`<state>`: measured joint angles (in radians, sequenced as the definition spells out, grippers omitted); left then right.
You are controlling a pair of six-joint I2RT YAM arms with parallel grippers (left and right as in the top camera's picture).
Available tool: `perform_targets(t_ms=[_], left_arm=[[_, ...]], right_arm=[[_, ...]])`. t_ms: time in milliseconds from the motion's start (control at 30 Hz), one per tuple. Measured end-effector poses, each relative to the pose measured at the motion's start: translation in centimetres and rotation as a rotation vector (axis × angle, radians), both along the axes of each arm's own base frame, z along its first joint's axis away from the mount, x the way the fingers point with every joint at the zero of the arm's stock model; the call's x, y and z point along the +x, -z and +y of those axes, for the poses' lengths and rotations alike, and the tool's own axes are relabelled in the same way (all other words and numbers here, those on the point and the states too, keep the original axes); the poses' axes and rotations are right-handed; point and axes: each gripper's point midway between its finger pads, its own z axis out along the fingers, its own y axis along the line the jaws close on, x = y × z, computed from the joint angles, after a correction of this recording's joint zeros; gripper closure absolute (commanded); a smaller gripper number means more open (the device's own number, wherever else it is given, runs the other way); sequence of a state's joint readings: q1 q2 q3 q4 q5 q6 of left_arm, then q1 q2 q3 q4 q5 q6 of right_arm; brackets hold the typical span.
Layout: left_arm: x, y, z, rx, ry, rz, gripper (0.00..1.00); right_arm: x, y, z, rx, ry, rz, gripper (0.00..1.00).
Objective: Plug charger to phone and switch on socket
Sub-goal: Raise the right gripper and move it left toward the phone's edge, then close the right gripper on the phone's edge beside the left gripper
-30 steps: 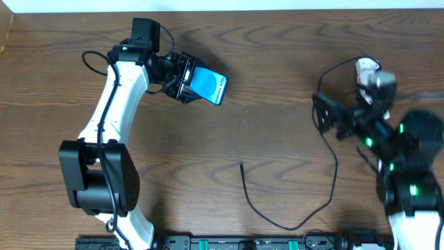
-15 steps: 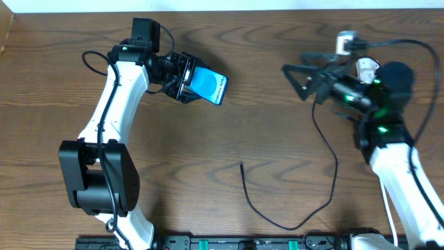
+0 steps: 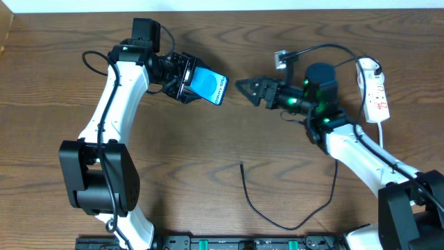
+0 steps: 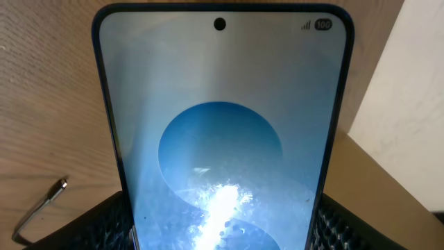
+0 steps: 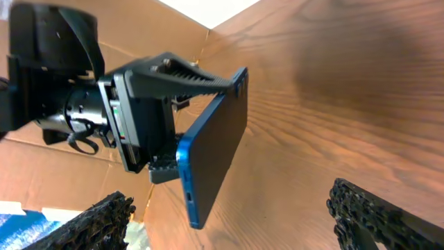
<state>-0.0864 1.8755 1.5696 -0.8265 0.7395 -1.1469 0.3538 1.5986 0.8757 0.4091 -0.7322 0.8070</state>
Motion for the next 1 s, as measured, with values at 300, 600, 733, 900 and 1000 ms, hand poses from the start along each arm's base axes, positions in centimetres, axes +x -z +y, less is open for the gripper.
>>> perform_targets(t_ms=[300, 600, 733, 900, 1000], left_arm=[[-0.6, 0.6, -1.5, 0.055, 0.035, -0.006, 0.93], [-1.3, 0.9, -3.2, 0.079, 0.036, 0.022, 0.92], [-1.6, 0.9, -4.2, 0.075, 0.036, 0.034, 0.93], [-1.8, 0.8, -5.5, 0.068, 0.048, 0.031, 0.93], [-2.1, 0.8, -6.0, 0.067, 0.051, 0.038, 0.93]], right_arm=[[-0.3, 0.5, 0.9, -0.024, 0.015, 0.007, 0.11], [-0.5, 2.0, 0.6, -0.070, 0.024, 0.044, 0.11], [-0.8, 2.1, 1.0, -0.085, 0.018, 0.032, 0.12], [-1.3, 2.4, 1.8, -0.101, 0.006, 0.025, 0.19], [-1.5, 2.8, 2.1, -0.116, 0.009, 0.036, 0.20]])
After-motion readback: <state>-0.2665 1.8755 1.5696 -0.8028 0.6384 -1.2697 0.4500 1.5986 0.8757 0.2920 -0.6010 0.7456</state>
